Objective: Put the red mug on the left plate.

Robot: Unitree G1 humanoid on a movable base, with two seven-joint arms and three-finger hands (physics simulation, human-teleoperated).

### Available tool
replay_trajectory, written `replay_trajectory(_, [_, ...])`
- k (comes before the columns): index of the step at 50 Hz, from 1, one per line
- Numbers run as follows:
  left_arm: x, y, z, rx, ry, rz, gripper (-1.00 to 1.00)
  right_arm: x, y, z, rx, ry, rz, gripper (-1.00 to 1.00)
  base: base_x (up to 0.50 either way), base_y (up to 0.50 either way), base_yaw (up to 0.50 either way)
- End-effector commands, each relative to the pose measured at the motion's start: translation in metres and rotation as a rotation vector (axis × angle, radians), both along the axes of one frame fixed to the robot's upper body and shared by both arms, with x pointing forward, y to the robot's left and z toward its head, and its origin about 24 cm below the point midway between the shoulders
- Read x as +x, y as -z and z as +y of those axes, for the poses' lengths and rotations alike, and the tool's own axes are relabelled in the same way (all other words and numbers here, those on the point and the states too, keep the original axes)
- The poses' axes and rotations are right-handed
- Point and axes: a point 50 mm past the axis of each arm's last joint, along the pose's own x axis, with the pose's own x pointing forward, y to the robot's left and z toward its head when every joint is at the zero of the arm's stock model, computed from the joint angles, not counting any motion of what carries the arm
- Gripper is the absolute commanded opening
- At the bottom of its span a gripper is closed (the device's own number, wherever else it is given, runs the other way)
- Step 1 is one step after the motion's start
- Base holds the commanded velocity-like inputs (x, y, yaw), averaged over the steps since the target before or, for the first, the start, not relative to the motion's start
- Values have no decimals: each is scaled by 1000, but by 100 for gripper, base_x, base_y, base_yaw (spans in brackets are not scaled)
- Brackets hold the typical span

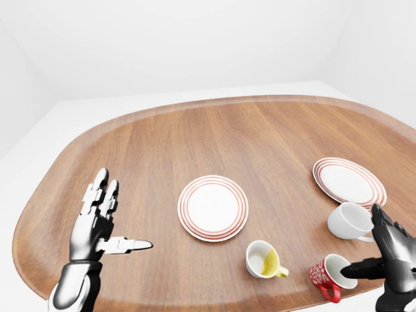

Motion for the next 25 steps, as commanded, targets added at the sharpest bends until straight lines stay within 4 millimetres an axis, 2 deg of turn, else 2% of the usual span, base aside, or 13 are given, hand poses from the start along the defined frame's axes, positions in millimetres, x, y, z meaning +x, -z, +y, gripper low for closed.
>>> replay_trajectory(1, [0,0,0,0,0,0,100,32,5,20,-15,-125,3,100,0,0,0])
replay_trajectory(13, [-1,0,0,1,0,-1,100,32,13,38,80,-198,66,100,0,0,0])
replay_trajectory(17, [0,0,0,1,0,0,100,21,23,51,164,-249,150,100,0,0,0])
replay_trajectory(25, [0,0,-1,3,2,0,100,14,29,45,163,-207,190,100,0,0,0])
